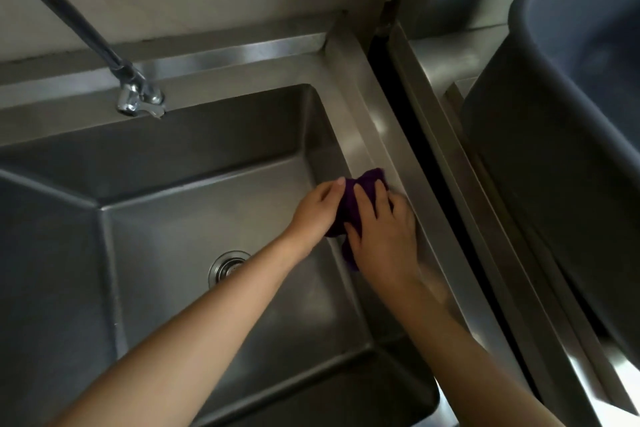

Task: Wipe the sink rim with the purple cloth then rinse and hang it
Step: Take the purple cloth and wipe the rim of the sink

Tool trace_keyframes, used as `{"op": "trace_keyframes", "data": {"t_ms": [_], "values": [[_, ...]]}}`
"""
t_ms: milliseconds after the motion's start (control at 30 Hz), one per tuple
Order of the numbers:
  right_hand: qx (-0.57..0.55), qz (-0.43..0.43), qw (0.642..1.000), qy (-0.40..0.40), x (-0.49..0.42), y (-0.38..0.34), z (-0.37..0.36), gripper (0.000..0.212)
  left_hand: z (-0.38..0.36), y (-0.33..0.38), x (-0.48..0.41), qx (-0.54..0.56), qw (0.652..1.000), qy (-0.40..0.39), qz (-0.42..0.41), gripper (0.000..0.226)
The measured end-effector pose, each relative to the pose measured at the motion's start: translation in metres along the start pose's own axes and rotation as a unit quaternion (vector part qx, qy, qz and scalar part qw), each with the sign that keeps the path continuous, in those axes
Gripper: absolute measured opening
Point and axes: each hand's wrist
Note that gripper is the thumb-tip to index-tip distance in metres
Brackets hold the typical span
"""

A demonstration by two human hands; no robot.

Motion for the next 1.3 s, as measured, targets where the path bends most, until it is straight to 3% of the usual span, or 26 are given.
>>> {"op": "trace_keyframes", "data": {"t_ms": [133,233,333,400,567,800,933,1067,1133,1233,1300], "values": [[-0.028,0.015,0.999,-0.041,0.012,-0.007,0.011,0.057,0.001,-0.009,0.016,0.063,0.996,-0.043,0.038,0.035],[-0.066,0.064,0.993,-0.076,0.011,-0.007,0.02,0.064,0.011,-0.012,0.018,0.162,0.985,-0.026,0.05,0.029],[-0.244,0.074,0.957,-0.141,-0.002,-0.015,0.026,0.073,0.031,-0.012,0.022,0.259,0.965,0.019,0.041,0.018],[-0.295,0.089,0.938,-0.156,-0.012,-0.028,0.026,0.07,0.047,-0.009,0.026,0.292,0.956,0.036,0.015,0.017],[-0.445,0.05,0.867,-0.221,-0.034,-0.078,0.03,0.048,0.091,-0.005,0.037,0.301,0.948,0.071,-0.074,0.021],[-0.466,0.101,0.848,-0.231,-0.057,-0.15,0.032,0.02,0.156,-0.003,0.06,0.249,0.95,0.167,-0.089,0.008],[-0.494,0.138,0.809,-0.287,-0.054,-0.193,0.031,0.02,0.191,0.0,0.075,0.209,0.949,0.216,-0.091,0.021],[-0.53,0.081,0.755,-0.379,-0.049,-0.222,0.023,0.019,0.218,-0.006,0.087,0.227,0.93,0.277,-0.084,0.009],[-0.504,0.036,0.785,-0.358,-0.053,-0.233,0.017,0.021,0.226,-0.013,0.091,0.24,0.924,0.291,-0.068,0.011],[-0.392,0.004,0.894,-0.216,-0.074,-0.249,0.014,0.043,0.239,-0.024,0.093,0.279,0.911,0.298,-0.053,0.012],[-0.354,0.001,0.92,-0.17,-0.092,-0.261,0.018,0.05,0.247,-0.03,0.093,0.308,0.903,0.296,-0.047,0.011]]}}
Point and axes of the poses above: each hand's wrist, its own x-axis away from the middle knuckle, its own z-axis out of the back of the hand, y = z × x, and after that the axes turned 8 degrees about -z, right-handed
